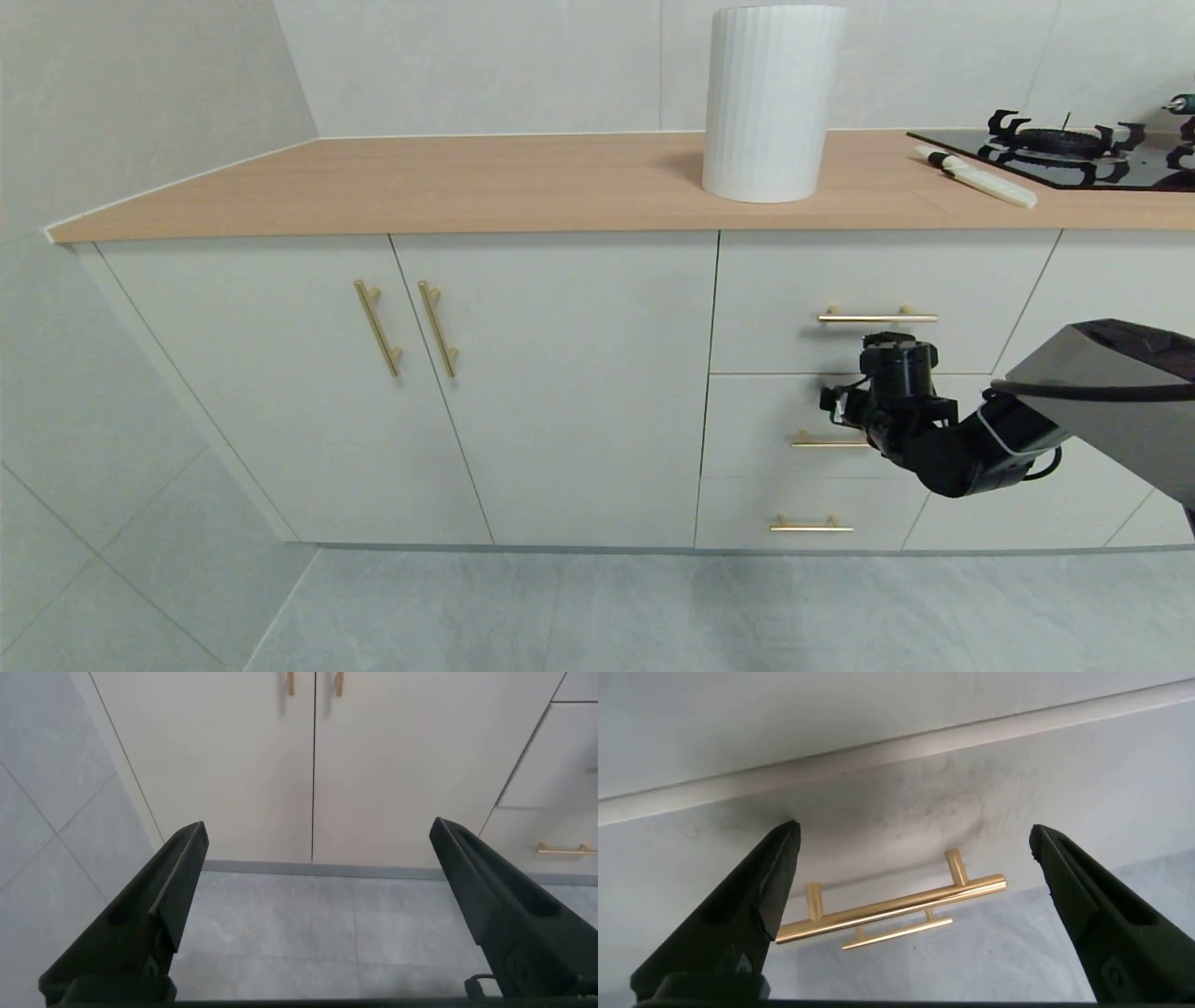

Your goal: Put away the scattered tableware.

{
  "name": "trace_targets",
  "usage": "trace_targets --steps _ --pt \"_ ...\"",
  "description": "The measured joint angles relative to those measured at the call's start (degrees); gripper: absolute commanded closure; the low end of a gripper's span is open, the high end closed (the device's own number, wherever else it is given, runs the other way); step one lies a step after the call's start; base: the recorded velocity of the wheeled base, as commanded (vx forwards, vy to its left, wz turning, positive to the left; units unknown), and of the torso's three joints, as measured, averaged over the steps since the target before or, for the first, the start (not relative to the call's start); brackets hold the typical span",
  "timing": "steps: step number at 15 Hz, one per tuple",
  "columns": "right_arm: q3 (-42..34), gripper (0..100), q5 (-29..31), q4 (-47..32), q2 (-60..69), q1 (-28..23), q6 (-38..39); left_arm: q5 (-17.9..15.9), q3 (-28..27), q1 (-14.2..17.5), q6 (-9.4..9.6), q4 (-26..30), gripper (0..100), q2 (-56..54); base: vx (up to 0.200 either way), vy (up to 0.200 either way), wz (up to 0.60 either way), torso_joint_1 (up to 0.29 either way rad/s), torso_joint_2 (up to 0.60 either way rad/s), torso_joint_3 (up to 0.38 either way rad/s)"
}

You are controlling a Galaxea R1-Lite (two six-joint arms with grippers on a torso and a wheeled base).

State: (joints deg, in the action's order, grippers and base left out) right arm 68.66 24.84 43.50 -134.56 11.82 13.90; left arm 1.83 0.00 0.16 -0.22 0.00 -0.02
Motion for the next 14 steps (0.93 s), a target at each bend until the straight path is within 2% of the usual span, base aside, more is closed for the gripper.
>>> trace_targets --steps 6,10,14 --pt "-0.4 0 0.0 0.0 0.9 -0.5 0.1 0.0 0.0 0.0 -0.02 0.0 0 0.0 0.000 0.000 0.00 0.000 0.00 0.000" --pt "-8.2 0 -0.3 -0.2 9.3 -0.1 0.0 0.0 0.0 0.0 0.00 0.0 0 0.0 0.000 0.000 0.00 0.000 0.00 0.000" --pt "-18.6 0 1.6 -0.1 24.0 0.7 0.0 0.0 0.0 0.0 0.00 0.0 0 0.0 0.000 0.000 0.00 0.000 0.00 0.000"
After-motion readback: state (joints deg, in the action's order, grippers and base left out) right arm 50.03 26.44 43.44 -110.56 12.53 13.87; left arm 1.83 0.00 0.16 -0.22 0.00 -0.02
